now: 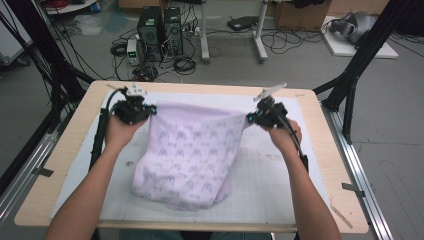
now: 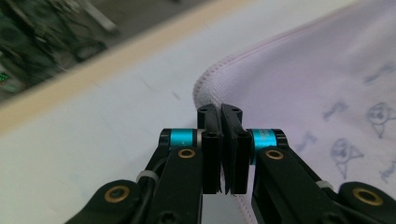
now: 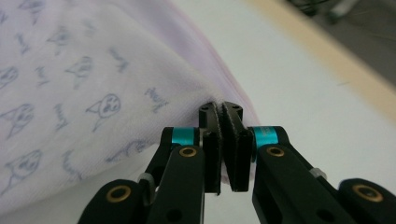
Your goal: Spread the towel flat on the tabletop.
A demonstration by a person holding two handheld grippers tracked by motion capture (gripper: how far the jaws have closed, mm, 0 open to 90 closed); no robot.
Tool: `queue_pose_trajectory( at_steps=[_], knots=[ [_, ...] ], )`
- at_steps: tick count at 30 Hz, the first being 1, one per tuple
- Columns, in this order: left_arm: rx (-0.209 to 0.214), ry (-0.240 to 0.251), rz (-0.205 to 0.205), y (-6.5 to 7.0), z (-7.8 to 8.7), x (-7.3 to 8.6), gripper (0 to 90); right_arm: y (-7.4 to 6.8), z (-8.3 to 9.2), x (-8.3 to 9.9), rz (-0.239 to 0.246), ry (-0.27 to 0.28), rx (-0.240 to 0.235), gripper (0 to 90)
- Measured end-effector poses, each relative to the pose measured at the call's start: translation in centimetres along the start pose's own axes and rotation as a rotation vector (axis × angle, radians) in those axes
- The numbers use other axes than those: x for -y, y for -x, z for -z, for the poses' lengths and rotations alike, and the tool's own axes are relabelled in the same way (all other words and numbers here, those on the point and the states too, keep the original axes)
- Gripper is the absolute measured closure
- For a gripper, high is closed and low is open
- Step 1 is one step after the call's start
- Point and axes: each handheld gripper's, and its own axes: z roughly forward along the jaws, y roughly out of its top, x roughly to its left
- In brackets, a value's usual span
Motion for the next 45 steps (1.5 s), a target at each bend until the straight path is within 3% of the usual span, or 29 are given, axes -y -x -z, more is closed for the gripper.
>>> queue_pose_trajectory(
  at_steps=[1, 3, 7, 9, 10, 11, 12, 16, 17, 20, 22, 25, 26, 28, 31, 37, 41, 45],
  knots=[
    [-0.022, -0.013, 0.022, -0.2, -0.1, -0.5, 53.9, 0.9, -0.2, -0.9, -0.032, 0.02, 0.073, 61.4],
    [-0.007, -0.03, 0.038, -0.2, -0.4, -0.4, 51.7, 0.9, -1.0, -0.9, -0.051, 0.015, 0.049, 54.0],
    [0.046, -0.071, 0.022, 0.4, -0.6, 1.7, 50.4, -0.3, -2.2, 0.1, -0.021, 0.0, 0.005, 51.6],
    [0.09, -0.073, 0.022, 0.9, -0.4, 3.0, 49.7, -1.9, -2.8, 1.6, 0.003, 0.0, -0.058, 50.3],
    [0.108, -0.073, 0.015, 1.2, -0.2, 3.6, 49.7, -1.9, -2.8, 1.6, 0.003, 0.0, -0.058, 50.3],
    [0.127, -0.073, 0.011, 1.5, 0.1, 4.1, 48.9, -3.1, -2.7, 2.5, 0.014, 0.014, -0.105, 49.9],
    [0.146, -0.069, 0.007, 1.8, 0.4, 4.6, 48.9, -3.1, -2.7, 2.5, 0.014, 0.014, -0.105, 49.9],
    [0.219, -0.065, 0.009, 2.8, 1.6, 6.4, 46.2, -5.2, -1.7, 4.2, 0.04, 0.042, -0.17, 49.5],
    [0.229, -0.068, 0.003, 3.1, 1.9, 6.8, 45.0, -6.3, -1.1, 5.1, 0.046, 0.059, -0.196, 48.4],
    [0.282, -0.058, -0.008, 4.0, 3.1, 7.6, 44.4, -7.5, -0.5, 6.1, 0.048, 0.079, -0.234, 48.0],
    [0.308, -0.038, -0.02, 4.6, 4.3, 7.8, 43.5, -9.5, 0.2, 7.5, 0.082, 0.091, -0.259, 47.5],
    [0.341, 0.002, -0.04, 5.5, 6.2, 8.0, 42.9, -10.5, 0.4, 8.2, 0.085, 0.089, -0.289, 46.7],
    [0.355, 0.013, -0.046, 5.9, 6.8, 8.0, 42.1, -11.5, 0.7, 8.8, 0.105, 0.101, -0.313, 46.7],
    [0.383, 0.03, -0.067, 6.6, 7.8, 8.2, 42.0, -12.0, 0.8, 9.0, 0.113, 0.104, -0.327, 46.6],
    [0.421, 0.017, -0.097, 7.7, 8.3, 9.1, 40.1, -13.5, 0.9, 9.7, 0.144, 0.101, -0.359, 45.9],
    [0.464, -0.047, -0.138, 9.1, 7.3, 11.7, 40.8, -14.8, 0.4, 10.7, 0.171, 0.084, -0.406, 49.1],
    [0.49, -0.077, -0.139, 9.3, 5.9, 12.9, 54.0, -15.7, -0.6, 11.2, 0.212, 0.042, -0.45, 55.0],
    [0.5, -0.077, -0.129, 9.7, 5.0, 13.5, 70.6, -16.4, -1.8, 11.3, 0.24, 0.018, -0.449, 64.4]
  ],
)
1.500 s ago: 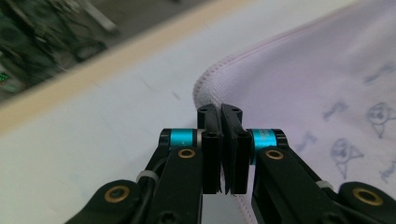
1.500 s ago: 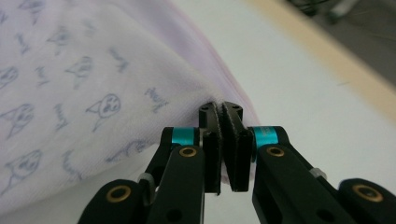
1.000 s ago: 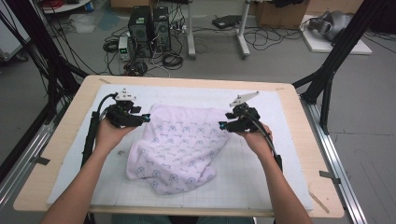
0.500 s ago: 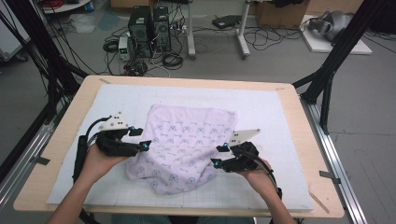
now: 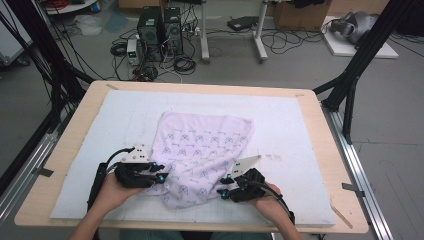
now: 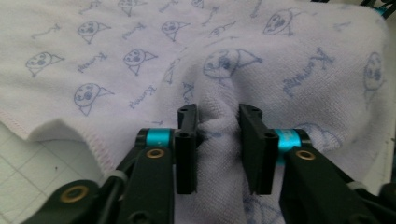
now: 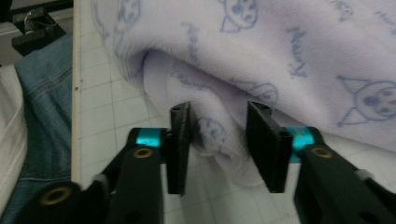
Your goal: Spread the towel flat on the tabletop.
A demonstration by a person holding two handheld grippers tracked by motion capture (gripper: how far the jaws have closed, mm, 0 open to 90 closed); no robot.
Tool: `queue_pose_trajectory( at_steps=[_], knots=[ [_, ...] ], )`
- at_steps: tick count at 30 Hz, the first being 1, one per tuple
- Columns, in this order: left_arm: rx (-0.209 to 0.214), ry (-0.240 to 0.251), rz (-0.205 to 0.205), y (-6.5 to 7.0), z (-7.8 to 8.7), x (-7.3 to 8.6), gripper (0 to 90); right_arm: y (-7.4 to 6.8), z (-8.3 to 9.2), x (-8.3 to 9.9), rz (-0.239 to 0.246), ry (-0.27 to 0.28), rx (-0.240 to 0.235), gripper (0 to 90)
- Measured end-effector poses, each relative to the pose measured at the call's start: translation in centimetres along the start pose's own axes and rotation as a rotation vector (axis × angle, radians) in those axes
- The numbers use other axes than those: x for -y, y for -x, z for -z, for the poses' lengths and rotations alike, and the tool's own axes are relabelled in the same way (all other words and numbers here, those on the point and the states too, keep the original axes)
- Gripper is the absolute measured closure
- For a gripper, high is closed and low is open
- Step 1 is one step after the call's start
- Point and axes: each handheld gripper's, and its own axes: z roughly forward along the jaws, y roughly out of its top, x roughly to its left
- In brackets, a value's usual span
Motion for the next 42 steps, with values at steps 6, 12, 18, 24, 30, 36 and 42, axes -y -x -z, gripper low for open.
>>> queue_pose_trajectory(
  at_steps=[6, 12, 18, 24, 30, 36, 42],
  knots=[
    [-0.042, 0.035, -0.004, 0.1, 0.9, -1.0, 75.6, 0.0, 0.0, -0.2, 0.018, 0.004, -0.021, 80.8],
    [-0.036, 0.1, 0.026, -0.7, 2.0, -3.5, 75.7, -0.4, 3.5, -1.0, 0.031, 0.075, -0.001, 82.1],
    [-0.084, 0.055, 0.076, -3.4, -0.8, -5.6, 75.3, 2.9, 5.5, -2.1, -0.032, 0.084, 0.111, 82.0],
    [-0.137, -0.005, 0.178, -7.5, -4.4, -5.5, 74.3, 9.4, 3.1, -3.5, -0.159, 0.04, 0.166, 81.7],
    [-0.157, -0.003, 0.22, -8.9, -5.3, -4.8, 66.8, 12.4, -0.3, -2.8, -0.246, -0.026, 0.164, 79.1],
    [-0.18, 0.048, 0.227, -8.4, -2.5, -5.0, 53.1, 11.7, 1.3, -3.0, -0.235, 0.014, 0.189, 67.2],
    [-0.179, 0.078, 0.175, -6.4, 0.8, -5.1, 45.0, 9.2, 4.3, -3.3, -0.167, 0.093, 0.206, 61.1]
  ],
)
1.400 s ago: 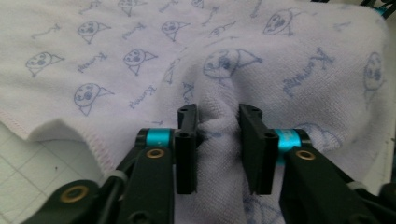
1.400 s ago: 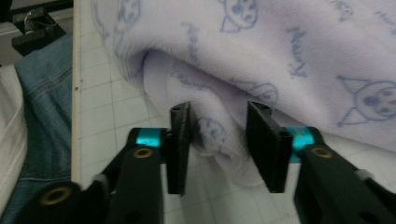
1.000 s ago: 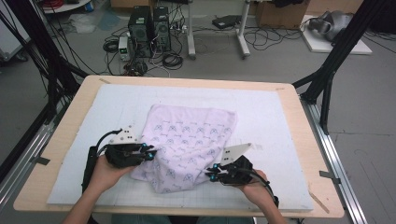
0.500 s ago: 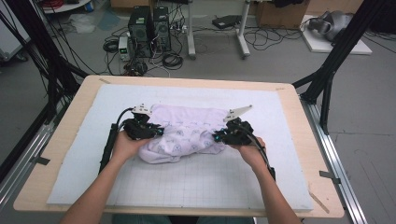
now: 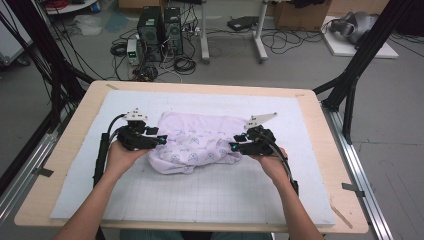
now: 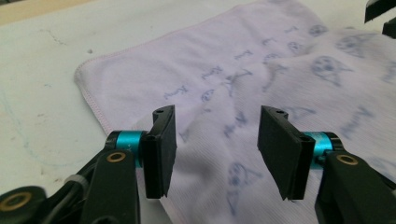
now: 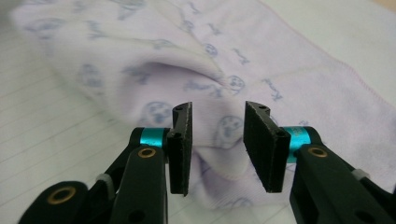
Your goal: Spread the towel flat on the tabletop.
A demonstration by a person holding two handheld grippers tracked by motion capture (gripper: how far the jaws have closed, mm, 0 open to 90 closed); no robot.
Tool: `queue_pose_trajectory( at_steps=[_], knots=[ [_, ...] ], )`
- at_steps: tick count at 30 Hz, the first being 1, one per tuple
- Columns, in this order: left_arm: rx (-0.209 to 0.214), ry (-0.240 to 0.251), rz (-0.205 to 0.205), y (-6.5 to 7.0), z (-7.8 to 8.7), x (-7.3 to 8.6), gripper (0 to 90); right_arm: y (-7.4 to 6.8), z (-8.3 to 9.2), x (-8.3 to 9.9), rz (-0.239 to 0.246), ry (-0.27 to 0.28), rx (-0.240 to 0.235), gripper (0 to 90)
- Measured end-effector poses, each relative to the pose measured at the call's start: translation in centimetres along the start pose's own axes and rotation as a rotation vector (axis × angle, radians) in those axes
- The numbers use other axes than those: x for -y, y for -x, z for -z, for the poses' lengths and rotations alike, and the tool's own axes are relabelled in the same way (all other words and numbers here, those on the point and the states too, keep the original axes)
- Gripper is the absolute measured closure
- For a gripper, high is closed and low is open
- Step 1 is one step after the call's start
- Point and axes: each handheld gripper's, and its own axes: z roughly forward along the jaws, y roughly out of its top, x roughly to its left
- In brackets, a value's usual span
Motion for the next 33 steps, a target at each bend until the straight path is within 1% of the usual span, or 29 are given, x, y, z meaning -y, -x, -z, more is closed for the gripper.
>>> queue_pose_trajectory(
  at_steps=[2, 3, 5, 6, 7, 8, 9, 10, 11, 13, 15, 16, 18, 19, 20, 21, 22, 24, 25, 26, 29, 32, 33],
  knots=[
    [0.004, -0.005, -0.031, 0.7, 0.8, 0.2, 44.2, -1.0, 0.7, 0.2, 0.03, 0.023, -0.011, 59.0],
    [0.009, -0.004, -0.04, 1.2, 1.1, 0.3, 43.4, -1.5, 0.9, 0.4, 0.049, 0.031, -0.016, 58.2],
    [0.029, -0.021, -0.068, 2.1, 1.2, 0.8, 42.9, -2.5, 0.9, 0.7, 0.076, 0.03, -0.029, 55.8],
    [0.038, -0.021, -0.081, 2.7, 1.2, 1.2, 42.2, -3.0, 0.8, 0.8, 0.089, 0.023, -0.035, 55.0],
    [0.054, -0.024, -0.096, 3.2, 1.2, 1.6, 41.4, -3.4, 0.6, 1.0, 0.097, 0.019, -0.04, 53.7],
    [0.065, -0.042, -0.115, 3.7, 1.1, 1.9, 41.4, -3.8, 0.2, 1.1, 0.11, 0.001, -0.046, 50.5],
    [0.072, -0.043, -0.132, 4.3, 1.0, 2.3, 41.1, -4.1, -0.1, 1.0, 0.124, -0.022, -0.038, 47.7],
    [0.084, -0.048, -0.138, 4.7, 0.8, 2.6, 40.8, -4.5, -0.5, 0.9, 0.143, -0.032, -0.033, 45.6],
    [0.089, -0.06, -0.149, 5.0, 0.6, 2.9, 40.6, -4.8, -0.9, 0.8, 0.161, -0.031, -0.034, 44.2],
    [0.077, -0.081, -0.174, 5.4, 0.0, 3.3, 40.7, -5.2, -1.6, 0.5, 0.169, -0.023, -0.032, 43.0],
    [0.079, -0.102, -0.174, 5.4, -0.7, 3.6, 43.9, -5.3, -2.6, 0.1, 0.173, -0.027, -0.034, 43.1],
    [0.071, -0.112, -0.177, 5.3, -1.1, 3.7, 48.3, -5.3, -3.3, -0.1, 0.175, -0.03, -0.03, 44.0],
    [0.062, -0.132, -0.176, 5.1, -1.8, 3.9, 62.1, -5.1, -4.4, -0.3, 0.162, -0.043, -0.023, 50.0],
    [0.064, -0.134, -0.176, 5.1, -1.9, 4.0, 67.2, -5.1, -4.9, -0.4, 0.157, -0.052, -0.016, 55.5],
    [0.069, -0.128, -0.176, 5.0, -1.9, 4.0, 74.0, -4.9, -5.5, -0.5, 0.16, -0.059, -0.029, 68.3],
    [0.076, -0.124, -0.175, 5.1, -1.8, 4.0, 74.0, -4.9, -5.5, -0.5, 0.16, -0.059, -0.029, 68.3],
    [0.085, -0.118, -0.182, 5.1, -1.5, 4.0, 75.5, -4.9, -5.5, -0.5, 0.155, -0.055, -0.039, 75.0],
    [0.099, -0.101, -0.183, 5.1, -0.9, 3.9, 76.8, -4.7, -5.0, -0.5, 0.151, -0.038, -0.06, 82.8],
    [0.102, -0.098, -0.188, 5.1, -0.5, 3.7, 77.1, -4.6, -4.5, -0.5, 0.142, -0.027, -0.065, 84.0],
    [0.102, -0.09, -0.189, 5.2, -0.2, 3.5, 77.1, -4.5, -4.0, -0.6, 0.137, -0.015, -0.069, 84.5],
    [0.118, -0.057, -0.201, 5.5, 1.1, 2.7, 77.5, -4.6, -2.2, -0.8, 0.145, 0.013, -0.066, 85.1],
    [0.147, -0.048, -0.239, 6.0, 2.5, 1.5, 77.7, -5.2, -0.3, -1.3, 0.164, 0.031, -0.073, 85.3],
    [0.17, -0.044, -0.241, 6.2, 2.9, 1.2, 77.6, -5.4, 0.3, -1.6, 0.171, 0.041, -0.074, 85.3]
  ],
)
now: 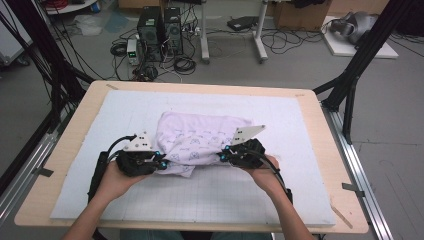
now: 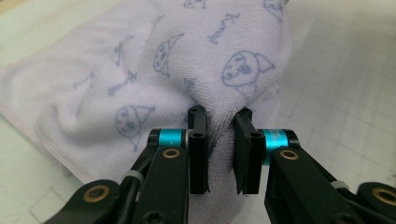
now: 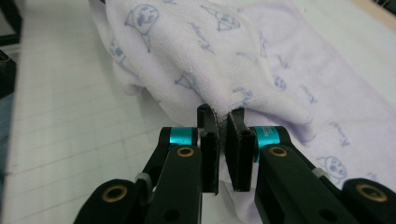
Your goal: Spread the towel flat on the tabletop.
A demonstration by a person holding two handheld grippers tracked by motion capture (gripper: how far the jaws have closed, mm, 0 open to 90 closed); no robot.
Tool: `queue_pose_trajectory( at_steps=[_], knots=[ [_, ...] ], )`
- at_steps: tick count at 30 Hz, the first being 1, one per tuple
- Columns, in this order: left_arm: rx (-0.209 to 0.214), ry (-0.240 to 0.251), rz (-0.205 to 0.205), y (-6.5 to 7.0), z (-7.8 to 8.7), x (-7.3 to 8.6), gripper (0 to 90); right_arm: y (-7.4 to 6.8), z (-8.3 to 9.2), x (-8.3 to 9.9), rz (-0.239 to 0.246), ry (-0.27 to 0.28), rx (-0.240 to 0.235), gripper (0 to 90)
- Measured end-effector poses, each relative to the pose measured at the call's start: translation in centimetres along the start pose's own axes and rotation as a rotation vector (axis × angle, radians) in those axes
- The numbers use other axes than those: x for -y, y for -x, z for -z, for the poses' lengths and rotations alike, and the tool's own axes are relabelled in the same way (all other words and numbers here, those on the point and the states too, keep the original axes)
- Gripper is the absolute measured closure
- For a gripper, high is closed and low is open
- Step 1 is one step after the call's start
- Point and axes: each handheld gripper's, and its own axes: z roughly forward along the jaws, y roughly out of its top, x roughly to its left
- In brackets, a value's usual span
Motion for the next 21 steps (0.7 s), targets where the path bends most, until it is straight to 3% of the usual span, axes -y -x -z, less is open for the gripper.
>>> queue_pose_trajectory(
  at_steps=[2, 4, 6, 8, 9, 10, 12, 15, 18, 21],
  knots=[
    [0.031, 0.01, -0.006, 0.0, 0.7, -0.7, 77.5, -0.2, 1.1, -0.7, 0.009, 0.017, -0.003, 85.3],
    [0.025, 0.002, -0.01, -0.5, 1.0, -1.1, 77.3, -0.2, 1.8, -1.3, 0.018, 0.023, 0.007, 85.3],
    [0.008, -0.003, 0.013, -1.4, 0.5, -1.3, 77.1, 0.3, 1.8, -1.9, 0.018, 0.015, 0.023, 85.2],
    [-0.019, -0.035, 0.041, -2.7, -0.6, -1.2, 77.1, 1.3, 0.8, -2.2, 0.008, -0.018, 0.04, 85.2],
    [-0.023, -0.05, 0.062, -3.5, -1.4, -1.0, 77.1, 2.9, -0.7, -2.0, -0.04, -0.048, 0.053, 85.1],
    [-0.043, -0.069, 0.074, -4.2, -2.2, -0.9, 77.1, 2.9, -0.7, -2.0, -0.04, -0.048, 0.053, 85.1],
    [-0.065, -0.096, 0.11, -5.8, -3.8, -0.7, 76.9, 4.5, -2.4, -1.8, -0.092, -0.076, 0.062, 84.9],
    [-0.097, -0.102, 0.186, -7.9, -5.7, 0.0, 76.7, 6.4, -4.8, -1.5, -0.148, -0.116, 0.079, 84.4],
    [-0.114, -0.108, 0.224, -9.3, -6.6, 0.7, 75.8, 7.6, -6.6, -1.2, -0.182, -0.14, 0.086, 83.3],
    [-0.137, -0.105, 0.25, -9.7, -6.4, 0.8, 69.3, 8.0, -8.0, -0.8, -0.197, -0.178, 0.085, 78.1]
  ],
)
